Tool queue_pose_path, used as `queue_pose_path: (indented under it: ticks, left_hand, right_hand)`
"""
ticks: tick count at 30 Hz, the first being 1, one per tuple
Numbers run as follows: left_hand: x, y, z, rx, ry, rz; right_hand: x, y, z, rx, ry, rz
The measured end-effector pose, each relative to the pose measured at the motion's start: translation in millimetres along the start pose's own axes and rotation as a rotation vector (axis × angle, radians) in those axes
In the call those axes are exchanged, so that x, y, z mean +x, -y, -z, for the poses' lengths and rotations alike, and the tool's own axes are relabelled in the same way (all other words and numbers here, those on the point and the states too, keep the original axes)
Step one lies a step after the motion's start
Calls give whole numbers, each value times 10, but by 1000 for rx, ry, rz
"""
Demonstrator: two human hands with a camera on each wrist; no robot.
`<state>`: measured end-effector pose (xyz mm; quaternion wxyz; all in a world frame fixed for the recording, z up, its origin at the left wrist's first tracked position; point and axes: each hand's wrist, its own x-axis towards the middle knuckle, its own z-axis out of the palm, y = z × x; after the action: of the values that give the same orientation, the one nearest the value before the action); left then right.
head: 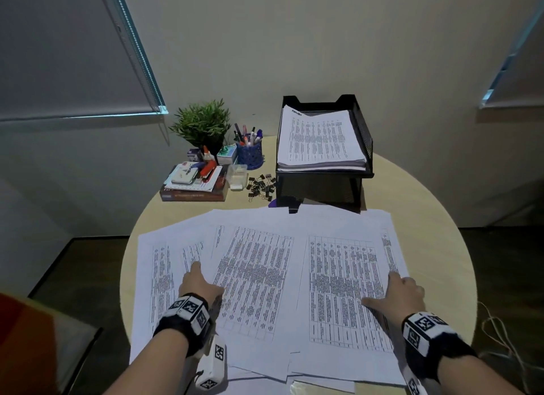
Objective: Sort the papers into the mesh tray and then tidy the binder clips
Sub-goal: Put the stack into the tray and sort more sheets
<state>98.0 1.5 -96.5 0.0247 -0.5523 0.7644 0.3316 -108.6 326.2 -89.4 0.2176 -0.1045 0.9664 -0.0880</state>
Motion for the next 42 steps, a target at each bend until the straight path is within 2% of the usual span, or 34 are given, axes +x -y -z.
queue_pose_path:
  ticks: [5, 9, 12, 17, 22, 25, 30, 34, 36, 39, 42]
  left_hand:
    - [-40, 25, 106, -5, -122, -69]
    - [-88, 11, 51, -15, -24, -41]
    - [-139, -17, -40, 25, 11, -57]
    - [-251, -135, -187, 36, 104, -225]
    - [-379, -234, -414, 36, 157, -409]
    - [-442, -303, -482, 65, 158, -436]
    - [-461, -325, -464, 88, 135, -414]
    - [-506, -325, -464, 32, 172, -435]
    - [-552, -346, -497, 11, 205, -478]
    - [-563, -378, -545, -32, 231, -510]
    - [-504, -368, -497, 13, 168, -487]
  right_hand:
    - [61, -86, 9, 201, 31, 14]
    - [53, -136, 21, 246, 89, 27]
    - [41, -172, 0, 311, 71, 57]
    - [12, -202, 5, 490, 17, 51]
    - [65, -111, -84, 537, 29, 67]
    - [51, -63, -93, 609, 29, 10]
    - [21, -63, -74, 666, 29, 11]
    - [-49, -48, -15, 994, 149, -109]
    - [-125, 41, 29, 1060, 227, -94]
    - [-118, 93, 15, 1000, 251, -69]
    - [-121, 62, -9, 955, 216, -45]
